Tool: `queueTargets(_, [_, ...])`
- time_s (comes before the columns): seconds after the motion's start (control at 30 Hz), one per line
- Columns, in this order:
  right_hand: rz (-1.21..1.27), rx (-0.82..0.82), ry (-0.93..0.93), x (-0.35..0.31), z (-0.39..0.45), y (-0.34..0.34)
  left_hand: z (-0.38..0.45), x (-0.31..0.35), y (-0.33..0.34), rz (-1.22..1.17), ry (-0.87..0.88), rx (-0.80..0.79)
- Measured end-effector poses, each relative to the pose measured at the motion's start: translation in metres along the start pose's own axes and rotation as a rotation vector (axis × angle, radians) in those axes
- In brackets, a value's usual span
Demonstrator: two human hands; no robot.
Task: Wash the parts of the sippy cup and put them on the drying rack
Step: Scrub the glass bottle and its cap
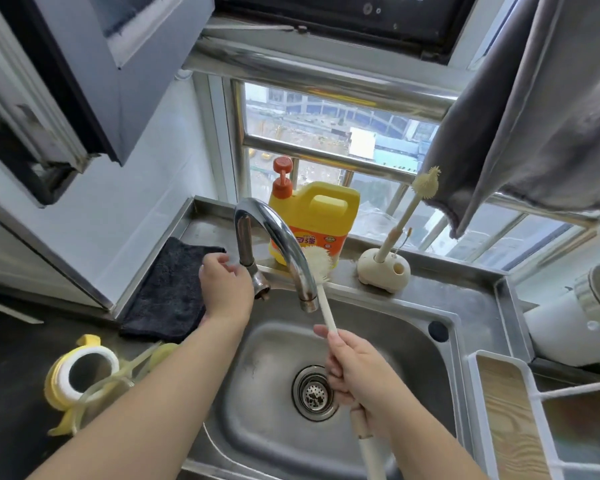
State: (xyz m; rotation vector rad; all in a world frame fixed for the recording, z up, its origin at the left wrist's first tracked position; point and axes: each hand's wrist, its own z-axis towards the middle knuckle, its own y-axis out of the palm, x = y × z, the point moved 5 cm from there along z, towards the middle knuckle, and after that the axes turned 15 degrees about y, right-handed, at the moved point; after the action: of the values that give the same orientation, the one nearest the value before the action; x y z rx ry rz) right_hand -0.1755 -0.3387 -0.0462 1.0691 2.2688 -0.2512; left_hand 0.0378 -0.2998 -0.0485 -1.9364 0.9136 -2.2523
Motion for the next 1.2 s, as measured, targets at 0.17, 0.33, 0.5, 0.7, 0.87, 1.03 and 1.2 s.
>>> queueTargets(0.17, [-0.083,-0.018,-0.063,-0.047,-0.002,0.008,0.046,0.093,-0.034,-0.064,0.328,-0.014])
queueTargets(0.33, [-0.109,-0.045,-0.079,-0.083,0.007,0.021,0.078,0.138,-0.02,-0.052,0.352,-0.457])
queueTargets(0.5, [-0.093,-0.067,-0.055,-0.096,0.008,0.022,0.086,0.142,0.004,0.026,0.37,-0.776])
queueTargets(0.7, [0.014,-0.141,-0.062,-0.101,0.006,0.022,0.095,0.141,0.012,0.561,0.674,-0.833])
queueTargets(0.87, [0.045,-0.166,-0.093,-0.104,0.004,0.025,0.091,0.143,0.011,0.781,0.743,-0.834])
queueTargets(1.03, [0.062,-0.187,-0.1,-0.105,0.002,0.024,0.092,0.146,0.011,0.859,0.778,-0.798])
queueTargets(1.2, [0.081,-0.2,-0.099,-0.103,0.002,0.022,0.092,0.149,0.012,0.904,0.796,-0.794])
